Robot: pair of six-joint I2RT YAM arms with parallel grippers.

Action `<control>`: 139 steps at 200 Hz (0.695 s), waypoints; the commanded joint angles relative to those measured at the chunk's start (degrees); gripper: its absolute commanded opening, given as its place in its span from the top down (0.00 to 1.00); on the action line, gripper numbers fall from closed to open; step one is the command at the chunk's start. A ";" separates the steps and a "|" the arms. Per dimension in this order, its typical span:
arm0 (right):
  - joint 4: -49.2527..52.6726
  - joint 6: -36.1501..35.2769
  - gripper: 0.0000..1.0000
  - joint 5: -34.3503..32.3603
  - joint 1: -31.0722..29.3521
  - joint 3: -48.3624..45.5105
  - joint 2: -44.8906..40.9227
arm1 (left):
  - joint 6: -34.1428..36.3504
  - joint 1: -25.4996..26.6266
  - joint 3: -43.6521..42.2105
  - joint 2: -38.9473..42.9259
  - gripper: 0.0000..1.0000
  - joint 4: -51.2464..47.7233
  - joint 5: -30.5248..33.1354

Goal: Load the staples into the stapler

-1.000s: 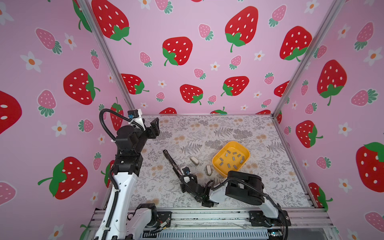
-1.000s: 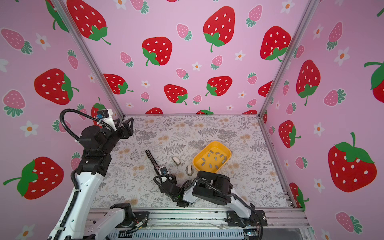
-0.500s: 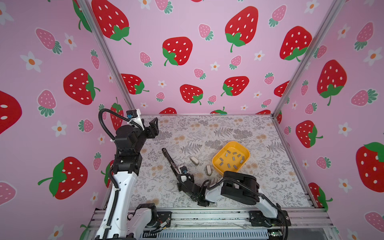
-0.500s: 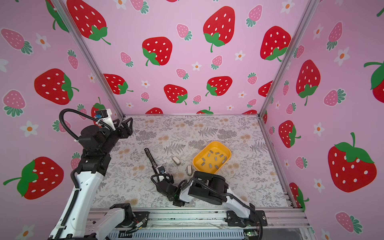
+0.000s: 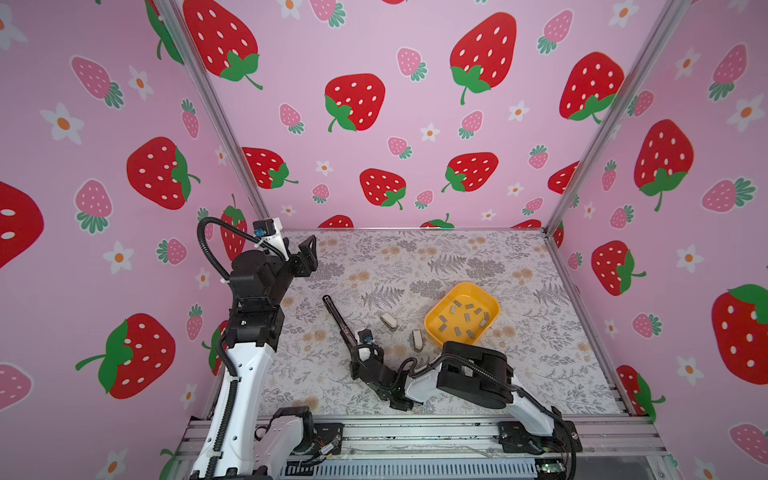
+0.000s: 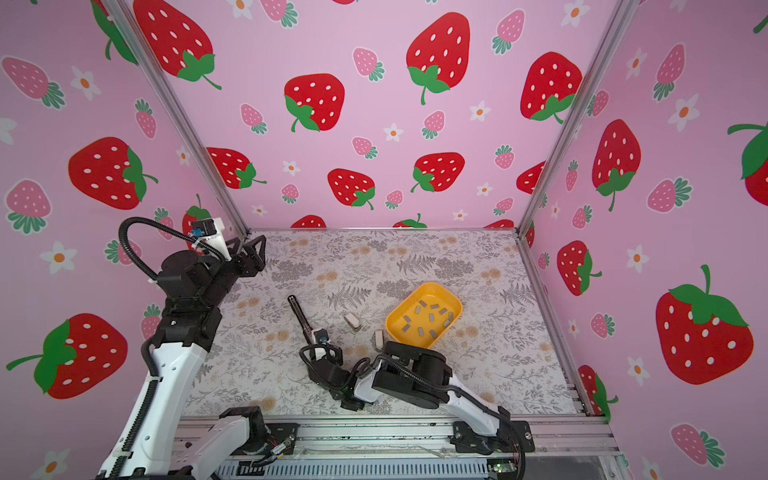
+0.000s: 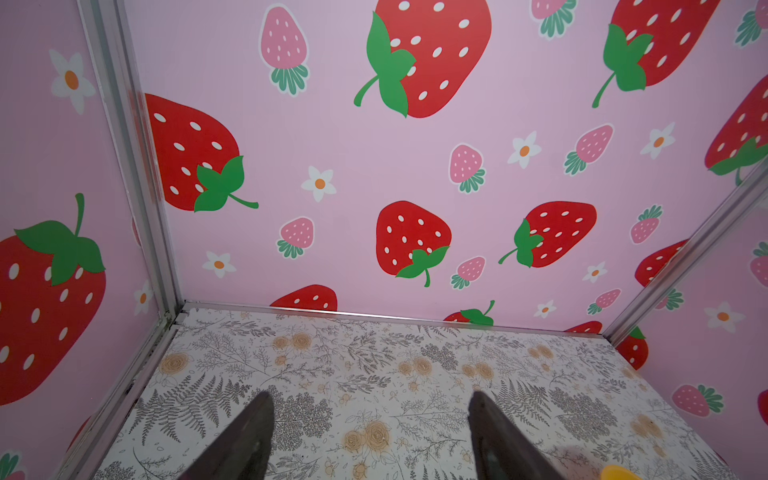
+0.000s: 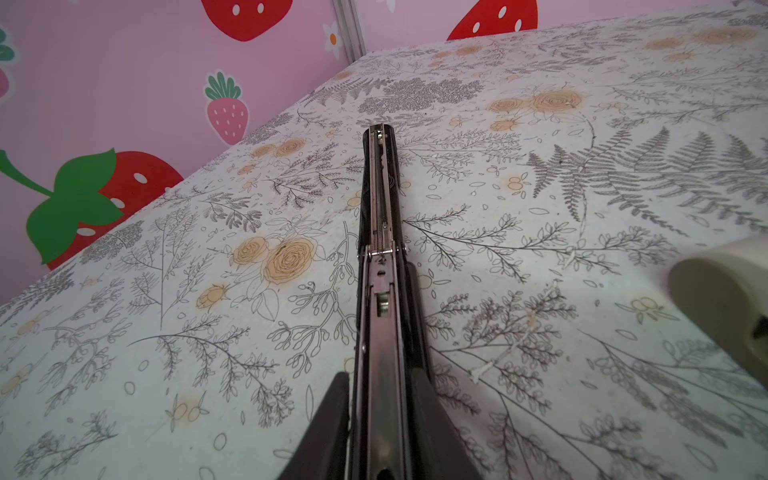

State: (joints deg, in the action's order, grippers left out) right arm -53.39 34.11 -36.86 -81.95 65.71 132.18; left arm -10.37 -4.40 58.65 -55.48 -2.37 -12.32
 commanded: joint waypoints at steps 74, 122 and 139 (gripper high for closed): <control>3.86 2.84 0.51 -0.23 -0.04 0.46 0.84 | 0.03 -0.44 0.83 -0.19 0.25 1.94 -1.30; 4.61 -0.46 0.31 1.44 -0.29 -5.86 -10.14 | 1.15 -0.48 0.08 -0.88 0.26 3.86 -3.84; 4.54 -1.20 0.25 1.35 -0.57 -9.86 -15.69 | 2.07 -0.38 -0.68 -1.20 0.26 5.57 -5.81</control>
State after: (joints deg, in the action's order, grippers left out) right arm -48.71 33.82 -35.38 -82.04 59.81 124.68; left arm -9.96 -4.56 58.63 -56.42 -0.93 -14.63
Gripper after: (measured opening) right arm 0.721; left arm 0.740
